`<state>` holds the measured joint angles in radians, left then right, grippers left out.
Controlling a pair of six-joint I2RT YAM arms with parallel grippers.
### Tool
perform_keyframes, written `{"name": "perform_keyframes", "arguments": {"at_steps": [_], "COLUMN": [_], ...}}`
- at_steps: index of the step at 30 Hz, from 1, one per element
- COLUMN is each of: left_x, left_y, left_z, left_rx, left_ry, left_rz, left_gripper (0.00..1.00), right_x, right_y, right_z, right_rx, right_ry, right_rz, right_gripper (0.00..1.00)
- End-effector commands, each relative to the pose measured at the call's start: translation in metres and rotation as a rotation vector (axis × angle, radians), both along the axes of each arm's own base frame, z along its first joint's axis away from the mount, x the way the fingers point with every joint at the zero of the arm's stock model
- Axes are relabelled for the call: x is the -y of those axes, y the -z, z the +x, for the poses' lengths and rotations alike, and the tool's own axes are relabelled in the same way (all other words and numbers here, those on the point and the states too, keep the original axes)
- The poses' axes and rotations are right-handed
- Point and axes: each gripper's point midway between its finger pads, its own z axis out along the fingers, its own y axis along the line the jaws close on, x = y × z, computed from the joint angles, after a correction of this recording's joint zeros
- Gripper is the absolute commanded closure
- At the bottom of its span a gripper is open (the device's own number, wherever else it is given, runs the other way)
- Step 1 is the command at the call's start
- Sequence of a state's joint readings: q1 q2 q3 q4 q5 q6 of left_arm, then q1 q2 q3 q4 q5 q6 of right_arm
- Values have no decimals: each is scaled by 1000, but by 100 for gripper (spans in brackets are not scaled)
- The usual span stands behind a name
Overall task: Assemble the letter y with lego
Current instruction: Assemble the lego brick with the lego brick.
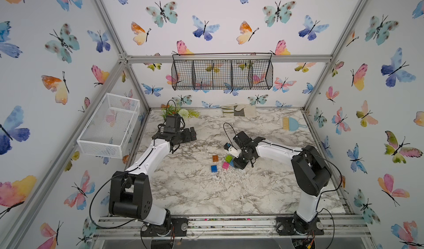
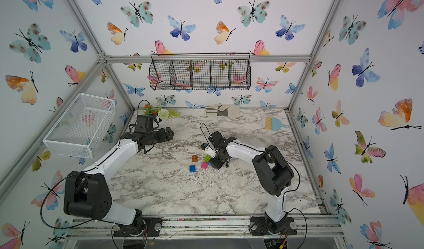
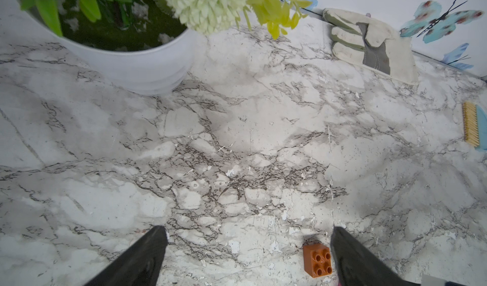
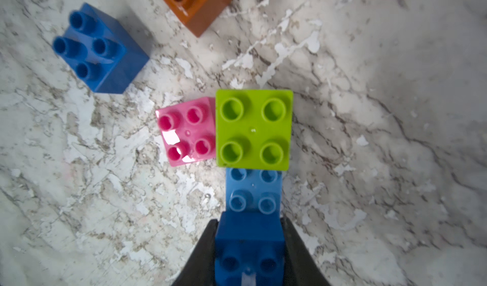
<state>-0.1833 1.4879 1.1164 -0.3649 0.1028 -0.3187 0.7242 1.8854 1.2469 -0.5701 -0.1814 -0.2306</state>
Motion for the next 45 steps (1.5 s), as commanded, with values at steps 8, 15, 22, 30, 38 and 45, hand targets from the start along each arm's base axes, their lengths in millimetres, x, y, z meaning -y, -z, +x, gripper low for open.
{"name": "perform_keyframes", "arguments": {"at_steps": [8, 15, 22, 30, 38, 45], "left_x": [0, 0, -1, -2, -1, -1], "left_y": [-6, -7, -7, -8, -7, -7], "left_z": [3, 3, 3, 3, 3, 3], "left_rx": [1, 4, 3, 5, 4, 4], "left_ry": [4, 3, -1, -4, -2, -4], "left_rz": [-7, -5, -5, -2, -4, -3], "left_gripper": [2, 2, 2, 2, 2, 2], "right_x": [19, 19, 19, 31, 42, 34], "right_y": [31, 23, 22, 38, 54, 64], "right_z": [-39, -38, -36, -42, -47, -53], "right_rx": [-99, -89, -90, -160, -185, -188], "right_ry": [-59, -70, -68, -60, -19, -5], "right_rz": [-53, -52, -63, -161, -254, -242], "right_gripper": [85, 75, 69, 82, 83, 81]}}
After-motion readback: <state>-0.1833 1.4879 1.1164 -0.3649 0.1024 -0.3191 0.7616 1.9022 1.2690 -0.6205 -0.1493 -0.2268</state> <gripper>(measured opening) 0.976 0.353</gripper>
